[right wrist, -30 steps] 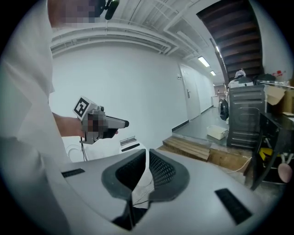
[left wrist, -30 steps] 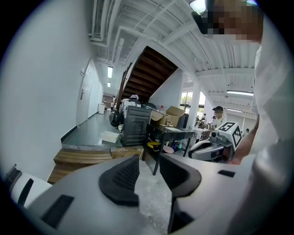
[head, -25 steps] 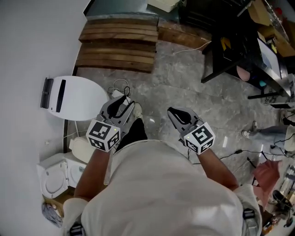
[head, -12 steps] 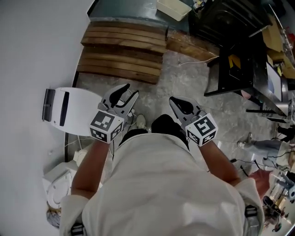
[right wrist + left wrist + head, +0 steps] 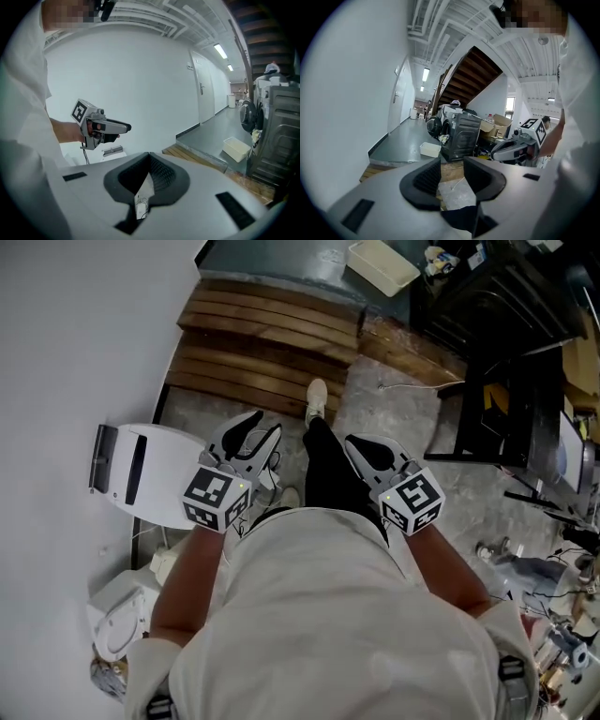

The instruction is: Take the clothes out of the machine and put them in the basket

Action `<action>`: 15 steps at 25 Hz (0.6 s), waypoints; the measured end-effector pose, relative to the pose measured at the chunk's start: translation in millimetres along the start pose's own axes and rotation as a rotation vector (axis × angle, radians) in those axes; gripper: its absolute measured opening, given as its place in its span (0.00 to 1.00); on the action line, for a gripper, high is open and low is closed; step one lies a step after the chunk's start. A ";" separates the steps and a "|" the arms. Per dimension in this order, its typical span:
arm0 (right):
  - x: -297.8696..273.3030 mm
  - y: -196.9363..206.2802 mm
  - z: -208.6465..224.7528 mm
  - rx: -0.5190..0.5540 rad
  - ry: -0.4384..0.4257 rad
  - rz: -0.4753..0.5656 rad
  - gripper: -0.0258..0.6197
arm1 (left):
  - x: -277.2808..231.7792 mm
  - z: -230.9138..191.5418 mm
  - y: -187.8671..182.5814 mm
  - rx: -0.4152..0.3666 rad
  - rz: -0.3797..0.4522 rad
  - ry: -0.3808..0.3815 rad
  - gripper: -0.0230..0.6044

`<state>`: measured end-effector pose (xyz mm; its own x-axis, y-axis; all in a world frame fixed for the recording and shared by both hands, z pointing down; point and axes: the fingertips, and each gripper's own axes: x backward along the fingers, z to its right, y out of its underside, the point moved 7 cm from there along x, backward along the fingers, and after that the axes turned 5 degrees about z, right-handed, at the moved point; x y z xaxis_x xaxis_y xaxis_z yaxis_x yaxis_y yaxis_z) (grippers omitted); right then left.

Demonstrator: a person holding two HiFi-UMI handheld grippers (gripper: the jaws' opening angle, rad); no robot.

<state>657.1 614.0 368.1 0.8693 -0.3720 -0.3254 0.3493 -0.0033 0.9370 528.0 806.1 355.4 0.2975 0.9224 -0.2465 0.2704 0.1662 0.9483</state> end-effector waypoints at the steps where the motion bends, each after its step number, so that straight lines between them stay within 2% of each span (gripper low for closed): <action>1: -8.9 -2.4 13.9 -0.005 -0.008 0.001 0.05 | -11.7 -7.8 -3.3 -0.001 -0.004 -0.007 0.27; 10: -110.3 -38.2 190.3 -0.022 -0.022 0.020 0.05 | -171.1 -105.5 -58.7 -0.013 -0.059 -0.010 0.27; 15: -160.6 -92.4 291.4 -0.063 -0.048 0.008 0.05 | -281.5 -153.4 -132.7 -0.048 -0.096 0.012 0.27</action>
<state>383.3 403.5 370.8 0.8548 -0.4161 -0.3101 0.3651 0.0577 0.9292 268.0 577.9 329.7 0.2615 0.9053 -0.3348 0.2531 0.2704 0.9289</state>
